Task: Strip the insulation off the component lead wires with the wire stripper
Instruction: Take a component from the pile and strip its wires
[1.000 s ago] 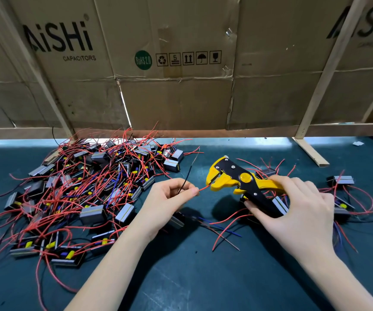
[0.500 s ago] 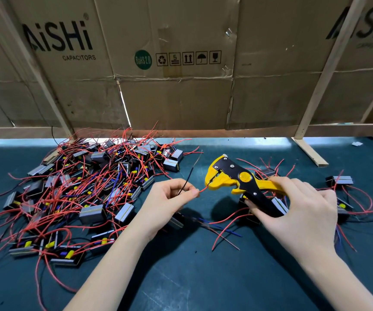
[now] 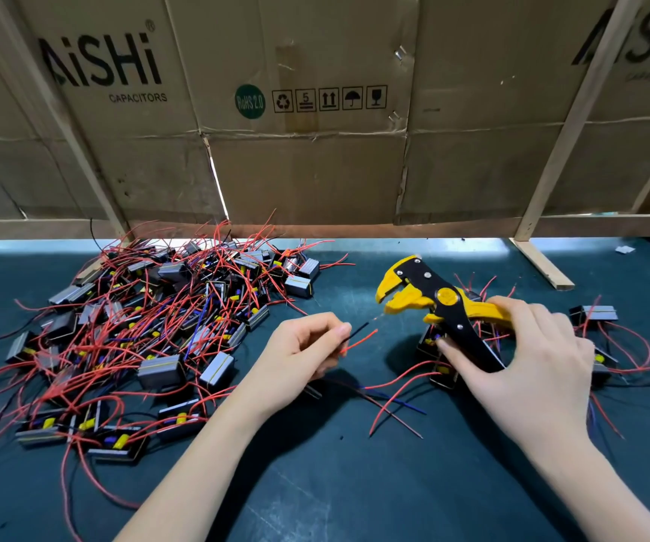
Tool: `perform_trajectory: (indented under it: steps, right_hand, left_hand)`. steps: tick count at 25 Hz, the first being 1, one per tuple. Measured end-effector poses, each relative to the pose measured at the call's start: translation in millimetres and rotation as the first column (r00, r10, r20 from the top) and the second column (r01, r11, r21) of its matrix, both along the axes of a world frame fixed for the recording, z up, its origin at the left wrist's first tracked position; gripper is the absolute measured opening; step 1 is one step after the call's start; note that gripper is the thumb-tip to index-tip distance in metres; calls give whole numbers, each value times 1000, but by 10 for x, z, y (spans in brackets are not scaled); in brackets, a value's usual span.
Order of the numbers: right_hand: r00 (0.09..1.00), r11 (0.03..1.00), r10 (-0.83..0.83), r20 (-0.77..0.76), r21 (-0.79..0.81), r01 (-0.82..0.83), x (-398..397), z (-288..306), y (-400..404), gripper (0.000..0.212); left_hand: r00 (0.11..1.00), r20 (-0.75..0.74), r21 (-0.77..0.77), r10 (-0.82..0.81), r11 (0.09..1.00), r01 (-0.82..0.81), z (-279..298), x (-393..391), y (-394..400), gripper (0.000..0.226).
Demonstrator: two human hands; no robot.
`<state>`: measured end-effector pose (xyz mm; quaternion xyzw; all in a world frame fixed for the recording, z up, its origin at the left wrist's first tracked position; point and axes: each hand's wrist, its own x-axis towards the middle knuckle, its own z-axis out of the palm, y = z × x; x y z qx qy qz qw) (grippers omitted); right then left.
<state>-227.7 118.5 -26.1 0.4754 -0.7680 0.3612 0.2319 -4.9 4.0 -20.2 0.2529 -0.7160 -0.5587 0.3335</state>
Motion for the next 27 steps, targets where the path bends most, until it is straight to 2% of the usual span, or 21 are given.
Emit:
perform_trajectory:
  steps: [6, 9, 11, 14, 16, 17, 19, 21, 24, 27]
  right_hand:
    - [999, 999, 50, -21, 12, -50, 42, -2, -9, 64]
    - [977, 985, 163, 135, -76, -154, 80, 18, -14, 58]
    - [890, 945, 317, 327, -195, -264, 82, 62, 12, 50]
    - [688, 866, 498, 527, -335, -370, 34, 129, 48, 33]
    - [568, 833, 549, 613, -353, -425, -19, 143, 51, 32]
    - [552, 831, 547, 630, -327, -450, -37, 146, 50, 38]
    - [600, 855, 501, 624, -252, -453, -69, 134, 43, 42]
    - [714, 909, 405, 572, -162, -385, -85, 135, 48, 42]
    - [919, 975, 174, 354, 71, -211, -99, 113, 47, 56]
    - [988, 964, 112, 106, 232, -134, -59, 45, 23, 55]
  left_hand:
    - [1000, -17, 26, -15, 1000, 16, -9, -2, 0, 29]
    - [1000, -19, 16, -6, 1000, 7, 3, 1, 11, 28]
    - [1000, -24, 5, 5, 1000, -5, 14, 7, 5, 26]
    - [999, -35, -26, -3, 1000, 2, 17, 24, -9, 23]
    - [1000, -10, -63, 14, 998, -14, 11, 30, -21, 24]
    - [1000, 6, -82, 25, 996, -25, 8, 34, -25, 26]
    - [999, 24, -102, 39, 994, -37, 1, 33, -32, 27]
    - [999, 23, -101, 39, 994, -37, -7, 22, -33, 27]
    - [1000, -22, -42, 2, 999, -2, -10, -2, -7, 26]
    - [999, -38, 23, -26, 999, 27, 7, -20, 17, 26]
